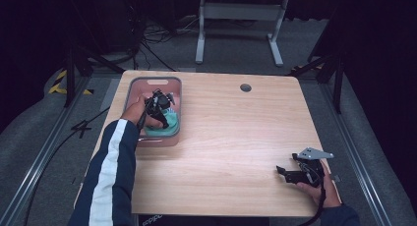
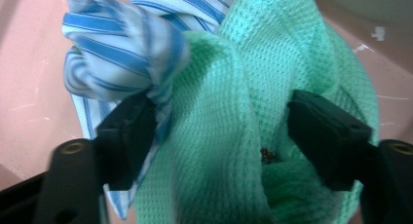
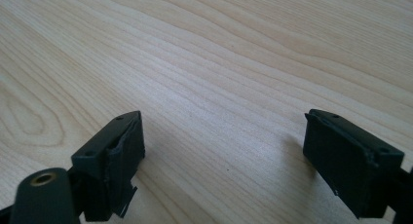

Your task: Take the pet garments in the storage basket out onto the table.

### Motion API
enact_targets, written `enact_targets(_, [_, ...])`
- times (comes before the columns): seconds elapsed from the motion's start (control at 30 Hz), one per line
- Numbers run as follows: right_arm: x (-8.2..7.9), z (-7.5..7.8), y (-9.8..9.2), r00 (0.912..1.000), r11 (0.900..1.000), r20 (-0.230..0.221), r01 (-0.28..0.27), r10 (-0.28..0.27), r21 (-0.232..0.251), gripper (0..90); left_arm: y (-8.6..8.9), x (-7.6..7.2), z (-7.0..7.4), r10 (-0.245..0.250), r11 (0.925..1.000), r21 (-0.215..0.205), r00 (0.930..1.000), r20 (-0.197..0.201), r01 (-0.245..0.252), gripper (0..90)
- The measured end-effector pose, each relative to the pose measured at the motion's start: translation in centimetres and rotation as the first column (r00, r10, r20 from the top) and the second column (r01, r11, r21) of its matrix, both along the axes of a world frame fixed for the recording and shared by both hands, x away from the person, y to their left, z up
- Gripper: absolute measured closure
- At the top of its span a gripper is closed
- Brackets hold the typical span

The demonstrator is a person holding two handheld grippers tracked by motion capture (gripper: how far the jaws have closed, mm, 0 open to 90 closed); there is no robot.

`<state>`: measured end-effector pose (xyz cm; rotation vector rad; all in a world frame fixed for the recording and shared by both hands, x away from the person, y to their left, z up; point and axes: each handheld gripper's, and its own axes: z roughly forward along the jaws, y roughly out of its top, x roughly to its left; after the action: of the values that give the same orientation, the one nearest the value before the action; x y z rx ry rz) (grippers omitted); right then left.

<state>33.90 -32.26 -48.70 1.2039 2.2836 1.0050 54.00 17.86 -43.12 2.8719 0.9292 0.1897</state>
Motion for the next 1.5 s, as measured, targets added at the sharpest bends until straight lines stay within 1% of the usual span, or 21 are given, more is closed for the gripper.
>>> enact_targets(0.07, [0.0, 0.0, 0.0, 1.0000, 1.000, 0.000, 0.000, 0.000, 0.000, 15.3, 0.2, -0.1, 0.0, 0.002, 0.9999, -0.016, 1.0000, 0.007, -0.002, 49.3])
enact_targets(0.17, [0.0, 0.0, 0.0, 1.0000, 1.000, 0.000, -0.001, 0.001, 0.000, 15.3, 0.3, 0.0, 0.1, 0.007, 0.9998, -0.017, 1.0000, 0.000, -0.007, 59.2])
enact_targets(0.2, [0.0, 0.0, 0.0, 1.0000, 1.000, 0.000, -0.001, 0.001, 0.000, 15.3, 0.3, -0.1, 0.1, 0.005, 1.0000, -0.007, 0.9998, 0.018, -0.005, 63.1])
enact_targets(0.23, [0.0, 0.0, 0.0, 1.0000, 1.000, 0.000, 0.000, 0.000, 0.000, 15.3, 0.2, -0.1, 0.1, 0.004, 1.0000, 0.001, 0.9997, 0.024, -0.004, 66.8])
enact_targets(0.4, [0.0, 0.0, 0.0, 1.0000, 1.000, 0.000, -0.001, 0.001, -0.001, 15.3, -0.1, -0.2, 0.2, -0.015, 0.9994, 0.032, 0.9987, 0.049, 0.013, 74.4])
enact_targets(0.43, [0.0, 0.0, 0.0, 1.0000, 1.000, 0.000, -0.001, 0.001, 0.000, 15.3, -0.1, -0.3, 0.3, -0.015, 0.9994, 0.031, 0.9983, 0.056, 0.013, 75.4])
enact_targets(0.5, [0.0, 0.0, 0.0, 1.0000, 1.000, 0.000, -0.001, 0.001, -0.001, 15.3, 0.2, -0.4, 0.5, -0.013, 0.9999, 0.008, 0.9964, 0.084, 0.012, 76.8])
enact_targets(0.53, [0.0, 0.0, 0.0, 1.0000, 1.000, 0.000, 0.000, 0.000, 0.000, 15.3, 0.3, -0.4, 0.6, -0.007, 1.0000, 0.000, 0.9968, 0.079, 0.007, 77.2])
enact_targets(0.63, [0.0, 0.0, 0.0, 1.0000, 1.000, 0.000, -0.001, 0.001, 0.000, 15.3, 1.1, -0.6, 1.1, 0.027, 0.9982, -0.056, 0.9929, 0.116, -0.021, 78.0])
enact_targets(0.67, [0.0, 0.0, 0.0, 1.0000, 1.000, 0.000, -0.001, 0.001, 0.000, 15.3, 1.1, -0.6, 1.1, 0.027, 0.9982, -0.056, 0.9929, 0.116, -0.021, 78.1])
enact_targets(0.7, [0.0, 0.0, 0.0, 1.0000, 1.000, 0.000, -0.001, 0.001, -0.001, 15.3, 1.4, -0.7, 1.5, 0.028, 0.9976, -0.066, 0.9927, 0.118, -0.020, 78.2])
enact_targets(0.8, [0.0, 0.0, 0.0, 1.0000, 1.000, 0.000, -0.001, 0.001, -0.001, 15.3, 1.8, -0.9, 2.0, 0.034, 0.9957, -0.089, 0.9919, 0.122, -0.023, 78.4])
enact_targets(0.97, [0.0, 0.0, 0.0, 1.0000, 1.000, 0.000, -0.001, 0.001, -0.001, 15.3, 2.1, -1.3, 2.9, 0.020, 0.9962, -0.086, 0.9907, 0.135, -0.009, 78.5])
enact_targets(1.03, [0.0, 0.0, 0.0, 1.0000, 1.000, 0.001, -0.001, 0.001, -0.001, 15.3, 2.2, -1.4, 3.0, 0.027, 0.9956, -0.092, 0.9891, 0.145, -0.014, 78.5])
enact_targets(1.07, [0.0, 0.0, 0.0, 1.0000, 1.000, 0.000, -0.001, 0.001, -0.001, 15.3, 2.2, -1.5, 3.4, 0.013, 0.9965, -0.084, 0.9908, 0.134, -0.002, 78.5])
enact_targets(1.17, [0.0, 0.0, 0.0, 1.0000, 1.000, 0.000, -0.001, 0.001, -0.001, 15.3, 2.2, -1.8, 3.8, 0.007, 0.9975, -0.070, 0.9901, 0.140, 0.003, 78.5])
enact_targets(1.2, [0.0, 0.0, 0.0, 1.0000, 1.000, 0.001, -0.001, 0.001, -0.001, 15.3, 2.3, -2.0, 4.2, 0.009, 0.9972, -0.074, 0.9880, 0.154, 0.003, 78.5])
enact_targets(1.27, [0.0, 0.0, 0.0, 1.0000, 1.000, 0.000, -0.001, 0.001, 0.000, 15.3, 2.5, -2.2, 4.8, 0.006, 0.9973, -0.074, 0.9870, 0.161, 0.006, 78.5])
enact_targets(1.3, [0.0, 0.0, 0.0, 1.0000, 1.000, 0.000, -0.001, 0.001, -0.001, 15.3, 2.6, -2.3, 5.3, -0.001, 0.9980, -0.062, 0.9860, 0.167, 0.012, 78.5])
enact_targets(1.43, [0.0, 0.0, 0.0, 1.0000, 1.000, 0.000, -0.001, 0.001, -0.001, 15.3, 2.8, -2.9, 6.5, -0.005, 0.9980, -0.061, 0.9808, 0.195, 0.017, 78.6])
enact_targets(1.5, [0.0, 0.0, 0.0, 1.0000, 1.000, 0.000, -0.001, 0.001, -0.001, 15.3, 2.9, -3.2, 7.2, -0.008, 0.9979, -0.062, 0.9798, 0.200, 0.021, 78.6])
